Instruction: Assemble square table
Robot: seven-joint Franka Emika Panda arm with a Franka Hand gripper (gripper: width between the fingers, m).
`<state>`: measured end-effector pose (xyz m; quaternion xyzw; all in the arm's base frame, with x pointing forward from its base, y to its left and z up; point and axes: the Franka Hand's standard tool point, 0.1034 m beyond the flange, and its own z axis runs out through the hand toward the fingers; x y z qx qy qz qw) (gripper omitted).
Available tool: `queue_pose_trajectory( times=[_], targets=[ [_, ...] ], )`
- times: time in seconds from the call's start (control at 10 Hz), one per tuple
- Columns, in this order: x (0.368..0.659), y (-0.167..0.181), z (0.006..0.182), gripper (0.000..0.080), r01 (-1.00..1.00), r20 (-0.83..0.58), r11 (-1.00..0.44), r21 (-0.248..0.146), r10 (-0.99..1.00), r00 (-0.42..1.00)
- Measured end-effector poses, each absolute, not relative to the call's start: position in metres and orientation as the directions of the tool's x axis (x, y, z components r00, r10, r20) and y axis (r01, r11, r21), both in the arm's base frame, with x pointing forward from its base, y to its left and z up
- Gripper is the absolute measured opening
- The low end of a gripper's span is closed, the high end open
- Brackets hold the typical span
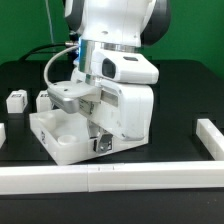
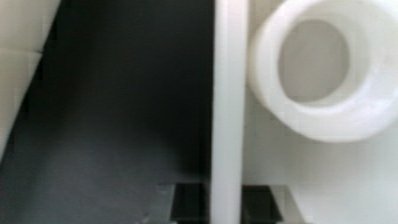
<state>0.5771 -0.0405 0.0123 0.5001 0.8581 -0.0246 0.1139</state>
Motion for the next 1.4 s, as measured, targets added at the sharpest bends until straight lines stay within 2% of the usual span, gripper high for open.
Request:
queue_pose_trajectory(
  times=[0.1, 0.3, 0.5, 0.6, 0.9, 1.0, 1.2, 1.4],
  targets=[
    [0.576, -0.034, 0.011, 0.0069, 0.848, -0.225, 0.527, 0.065, 0.835, -0.502],
    [0.579, 0.016, 0.011, 0.0069, 0.788, -0.206, 0.613, 0.061, 0.780, -0.591],
    [0.585, 0.039, 0.015, 0.0069, 0.703, -0.217, 0.699, 0.132, 0.713, -0.667],
    [0.582, 0.030, 0.012, 0.0070, 0.666, -0.223, 0.741, 0.091, 0.667, -0.711],
    [0.580, 0.027, 0.011, 0.0069, 0.503, -0.248, 0.864, 0.031, 0.494, -0.833],
    [0.581, 0.029, 0.011, 0.0069, 0.370, -0.249, 0.929, -0.007, 0.356, -0.900],
    [0.586, 0.025, 0.020, 0.0066, 0.234, -0.257, 0.972, -0.025, 0.220, -0.941],
    [0.583, 0.023, 0.017, 0.0065, 0.125, -0.252, 0.990, -0.066, 0.105, -0.962]
  ],
)
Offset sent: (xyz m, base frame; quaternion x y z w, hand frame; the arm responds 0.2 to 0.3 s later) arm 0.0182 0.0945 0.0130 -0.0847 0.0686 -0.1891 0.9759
